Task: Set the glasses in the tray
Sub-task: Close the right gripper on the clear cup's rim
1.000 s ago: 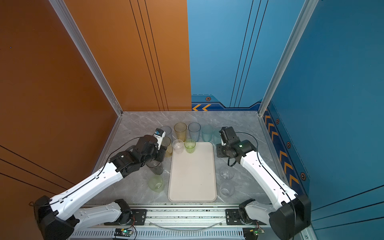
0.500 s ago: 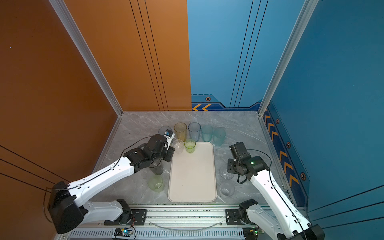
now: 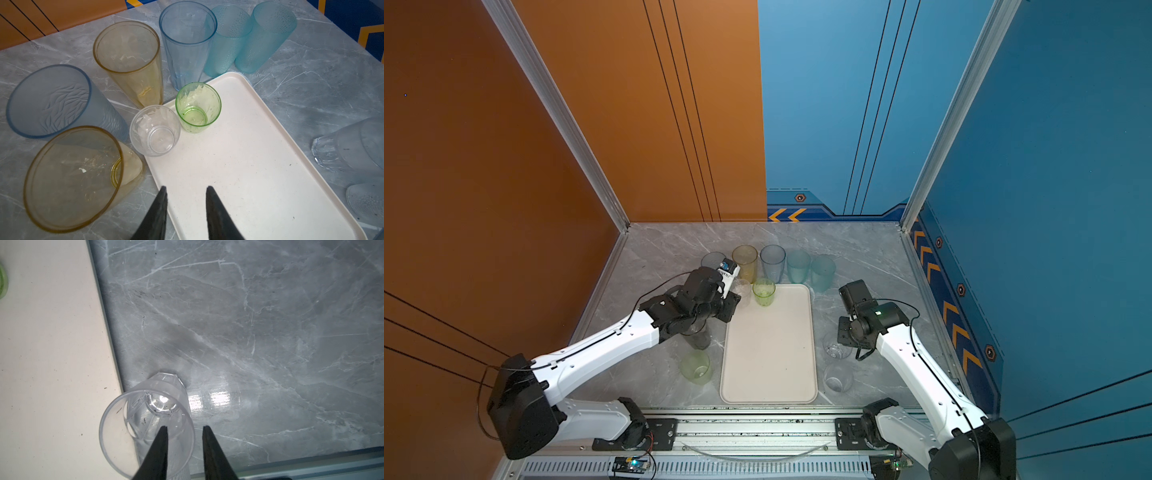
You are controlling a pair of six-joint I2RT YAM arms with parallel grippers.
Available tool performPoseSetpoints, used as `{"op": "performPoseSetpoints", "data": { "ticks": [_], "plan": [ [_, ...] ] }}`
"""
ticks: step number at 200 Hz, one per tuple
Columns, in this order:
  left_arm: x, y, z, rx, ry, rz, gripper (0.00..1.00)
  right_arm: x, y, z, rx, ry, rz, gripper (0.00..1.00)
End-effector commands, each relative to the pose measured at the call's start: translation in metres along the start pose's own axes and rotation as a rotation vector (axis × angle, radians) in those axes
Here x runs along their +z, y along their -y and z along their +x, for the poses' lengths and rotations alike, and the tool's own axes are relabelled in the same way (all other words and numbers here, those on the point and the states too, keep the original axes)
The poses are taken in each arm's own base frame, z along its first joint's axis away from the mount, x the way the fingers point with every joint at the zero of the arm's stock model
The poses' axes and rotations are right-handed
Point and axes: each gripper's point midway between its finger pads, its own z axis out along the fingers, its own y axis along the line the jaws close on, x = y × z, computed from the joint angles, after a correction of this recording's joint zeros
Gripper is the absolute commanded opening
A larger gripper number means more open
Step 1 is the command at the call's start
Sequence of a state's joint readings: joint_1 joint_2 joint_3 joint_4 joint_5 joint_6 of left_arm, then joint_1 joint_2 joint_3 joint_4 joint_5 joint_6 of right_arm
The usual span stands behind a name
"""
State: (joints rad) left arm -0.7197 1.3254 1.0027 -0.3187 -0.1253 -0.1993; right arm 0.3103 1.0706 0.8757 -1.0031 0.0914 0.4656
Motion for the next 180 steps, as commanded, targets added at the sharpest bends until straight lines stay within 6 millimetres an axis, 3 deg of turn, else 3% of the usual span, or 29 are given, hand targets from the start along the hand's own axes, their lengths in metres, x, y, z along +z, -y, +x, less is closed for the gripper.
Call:
{"op": "performPoseSetpoints", "data": {
  "ticks": [1,180],
  "plan": [
    [0.001,0.0,-0.006,0.003,0.01,0.022,0.33,0.005,0.012,0.005,0.018,-0.025,0.053,0.28],
    [0.003,-0.008,-0.005,-0.016,0.009,0.019,0.33,0.024,0.001,0.012,-0.016,-0.128,0.019,0.21]
  ]
}}
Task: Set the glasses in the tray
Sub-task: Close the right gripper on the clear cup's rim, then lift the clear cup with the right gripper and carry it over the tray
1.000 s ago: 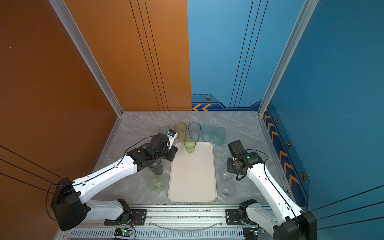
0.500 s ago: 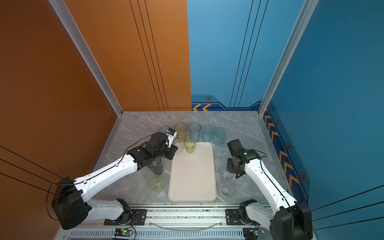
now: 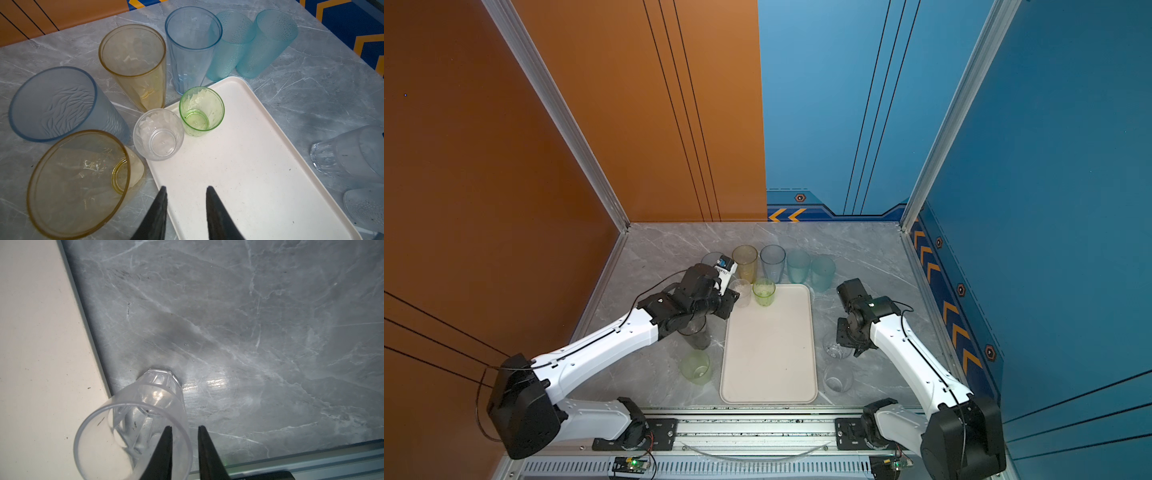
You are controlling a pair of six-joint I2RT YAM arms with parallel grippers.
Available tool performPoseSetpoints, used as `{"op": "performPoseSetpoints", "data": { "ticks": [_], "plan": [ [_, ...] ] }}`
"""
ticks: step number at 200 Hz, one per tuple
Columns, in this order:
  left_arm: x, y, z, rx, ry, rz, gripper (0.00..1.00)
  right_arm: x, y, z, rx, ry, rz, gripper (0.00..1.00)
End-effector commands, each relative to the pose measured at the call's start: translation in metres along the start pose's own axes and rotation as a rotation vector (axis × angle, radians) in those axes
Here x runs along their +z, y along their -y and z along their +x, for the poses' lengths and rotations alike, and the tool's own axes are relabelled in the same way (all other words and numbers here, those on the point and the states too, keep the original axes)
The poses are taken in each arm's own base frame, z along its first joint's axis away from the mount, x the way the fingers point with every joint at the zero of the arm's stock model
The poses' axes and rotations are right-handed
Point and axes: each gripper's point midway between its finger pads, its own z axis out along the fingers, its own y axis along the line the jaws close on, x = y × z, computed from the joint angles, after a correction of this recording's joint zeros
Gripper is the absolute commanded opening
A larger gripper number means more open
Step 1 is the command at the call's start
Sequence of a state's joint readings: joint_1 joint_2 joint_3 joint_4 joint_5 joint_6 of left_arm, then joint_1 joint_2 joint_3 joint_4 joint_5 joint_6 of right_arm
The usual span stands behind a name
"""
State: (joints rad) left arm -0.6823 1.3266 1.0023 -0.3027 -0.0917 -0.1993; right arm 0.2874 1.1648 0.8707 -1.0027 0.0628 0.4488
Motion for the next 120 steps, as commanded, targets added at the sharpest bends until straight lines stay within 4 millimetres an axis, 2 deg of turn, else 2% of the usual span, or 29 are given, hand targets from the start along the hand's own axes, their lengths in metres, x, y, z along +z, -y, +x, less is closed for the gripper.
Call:
{"op": "performPoseSetpoints", "data": {
  "ticks": [1,62,120],
  "plan": [
    [0.001,0.0,-0.001,0.009,-0.002,0.012,0.33,0.006,0.0,0.004,-0.009,-0.027,-0.004,0.21],
    [0.002,-0.003,0.002,0.011,-0.009,0.003,0.33,0.016,-0.006,0.006,-0.028,-0.067,-0.019,0.18],
    [0.005,-0.004,0.003,0.009,-0.016,-0.002,0.33,0.014,-0.008,0.003,-0.035,-0.042,-0.019,0.12]
  ]
}}
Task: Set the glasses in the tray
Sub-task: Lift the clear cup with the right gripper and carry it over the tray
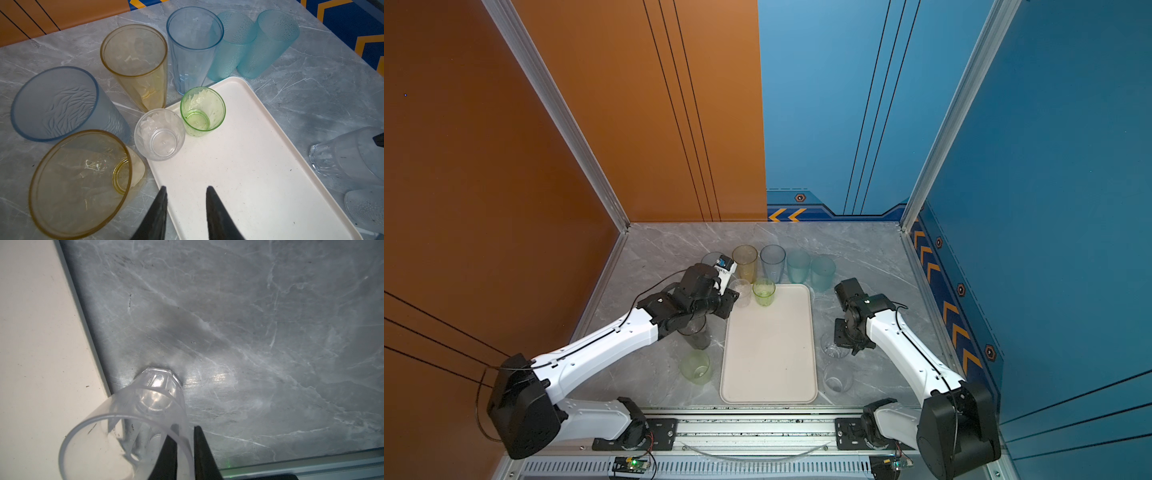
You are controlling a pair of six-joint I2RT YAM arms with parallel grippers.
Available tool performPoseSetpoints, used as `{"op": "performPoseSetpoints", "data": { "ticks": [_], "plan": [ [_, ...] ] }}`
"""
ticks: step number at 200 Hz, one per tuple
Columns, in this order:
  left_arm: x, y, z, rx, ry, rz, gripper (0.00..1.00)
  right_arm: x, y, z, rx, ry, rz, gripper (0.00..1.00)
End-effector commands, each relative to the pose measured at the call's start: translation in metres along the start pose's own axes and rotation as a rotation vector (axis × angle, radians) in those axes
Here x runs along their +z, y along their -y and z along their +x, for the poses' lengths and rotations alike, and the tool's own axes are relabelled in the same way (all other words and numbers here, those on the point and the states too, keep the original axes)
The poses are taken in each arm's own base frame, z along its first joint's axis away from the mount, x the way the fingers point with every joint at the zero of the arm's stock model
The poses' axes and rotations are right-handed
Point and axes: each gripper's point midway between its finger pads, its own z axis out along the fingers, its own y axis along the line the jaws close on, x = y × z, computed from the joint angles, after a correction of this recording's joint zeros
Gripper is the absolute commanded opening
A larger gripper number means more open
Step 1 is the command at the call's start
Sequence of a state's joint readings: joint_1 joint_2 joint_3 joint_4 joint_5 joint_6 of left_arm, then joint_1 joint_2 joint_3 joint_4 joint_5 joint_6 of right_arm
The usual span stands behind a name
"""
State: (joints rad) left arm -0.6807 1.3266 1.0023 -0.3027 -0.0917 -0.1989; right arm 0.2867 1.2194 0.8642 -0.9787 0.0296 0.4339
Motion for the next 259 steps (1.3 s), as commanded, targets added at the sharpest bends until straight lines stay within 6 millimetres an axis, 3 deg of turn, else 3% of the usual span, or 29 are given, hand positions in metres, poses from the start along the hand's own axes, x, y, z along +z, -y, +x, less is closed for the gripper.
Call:
{"op": "performPoseSetpoints", "data": {
  "ticks": [1,88,152,195,259],
  "plan": [
    [0.005,-0.004,0.003,0.009,-0.017,-0.001,0.33,0.003,-0.001,0.0,-0.018,0.005,-0.005,0.12],
    [0.012,-0.003,0.003,0.009,-0.031,-0.001,0.33,-0.005,-0.002,-0.013,-0.027,0.077,0.009,0.0],
    [0.014,-0.002,0.003,0.009,-0.032,0.002,0.33,-0.039,-0.01,-0.043,-0.033,0.205,-0.017,0.0],
    [0.015,-0.003,0.003,0.007,-0.032,0.001,0.33,-0.059,-0.028,-0.066,-0.068,0.266,-0.035,0.0],
    [0.016,-0.004,0.006,0.008,-0.038,0.0,0.33,-0.057,-0.072,-0.109,-0.144,0.285,-0.069,0.0]
  ]
}}
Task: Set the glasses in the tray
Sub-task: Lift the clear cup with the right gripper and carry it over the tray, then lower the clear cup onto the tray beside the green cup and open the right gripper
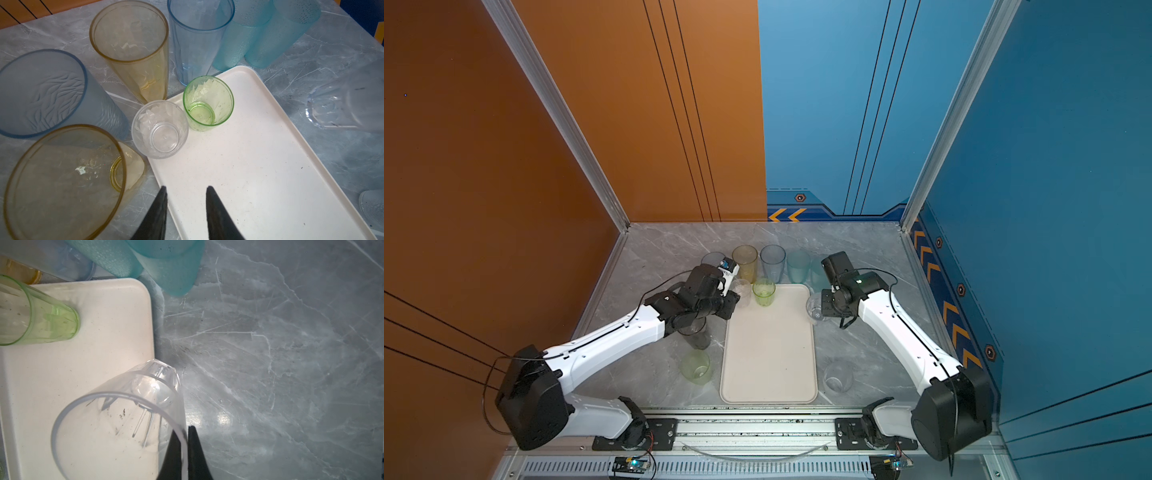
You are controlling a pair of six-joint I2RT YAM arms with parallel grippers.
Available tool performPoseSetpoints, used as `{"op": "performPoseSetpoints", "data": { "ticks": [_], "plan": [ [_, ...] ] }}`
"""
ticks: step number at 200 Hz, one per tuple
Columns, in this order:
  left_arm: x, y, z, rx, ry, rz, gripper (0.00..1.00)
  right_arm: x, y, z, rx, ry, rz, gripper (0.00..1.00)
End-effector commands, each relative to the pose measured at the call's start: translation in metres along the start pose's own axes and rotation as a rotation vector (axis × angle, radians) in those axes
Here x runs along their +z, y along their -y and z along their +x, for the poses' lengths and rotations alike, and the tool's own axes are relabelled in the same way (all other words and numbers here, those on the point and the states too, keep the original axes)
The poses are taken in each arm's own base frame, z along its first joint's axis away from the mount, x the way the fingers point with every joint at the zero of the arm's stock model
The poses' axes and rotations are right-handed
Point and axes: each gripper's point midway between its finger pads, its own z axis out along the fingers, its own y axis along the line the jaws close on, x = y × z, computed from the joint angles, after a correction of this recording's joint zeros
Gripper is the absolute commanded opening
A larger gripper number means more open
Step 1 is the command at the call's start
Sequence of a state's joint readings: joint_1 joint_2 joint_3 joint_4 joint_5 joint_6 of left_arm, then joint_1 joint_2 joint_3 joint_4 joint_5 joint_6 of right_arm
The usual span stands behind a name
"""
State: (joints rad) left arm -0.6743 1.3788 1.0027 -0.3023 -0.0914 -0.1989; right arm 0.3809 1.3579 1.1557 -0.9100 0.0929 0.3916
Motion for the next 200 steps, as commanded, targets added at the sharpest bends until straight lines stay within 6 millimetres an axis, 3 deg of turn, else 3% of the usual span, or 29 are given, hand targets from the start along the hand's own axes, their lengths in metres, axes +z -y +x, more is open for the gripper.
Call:
{"op": "performPoseSetpoints", "data": {
  "ticks": [1,89,200],
  "plan": [
    [0.0,0.0,-0.006,0.008,0.011,0.015,0.33,0.001,-0.015,-0.029,-0.035,0.058,-0.013,0.0],
    [-0.001,-0.01,0.002,0.005,0.0,-0.012,0.33,0.036,-0.061,-0.071,-0.11,0.026,-0.046,0.0],
    [0.003,-0.014,0.007,0.013,-0.02,-0.01,0.39,0.073,-0.075,-0.077,-0.143,-0.048,-0.029,0.0]
  ]
}}
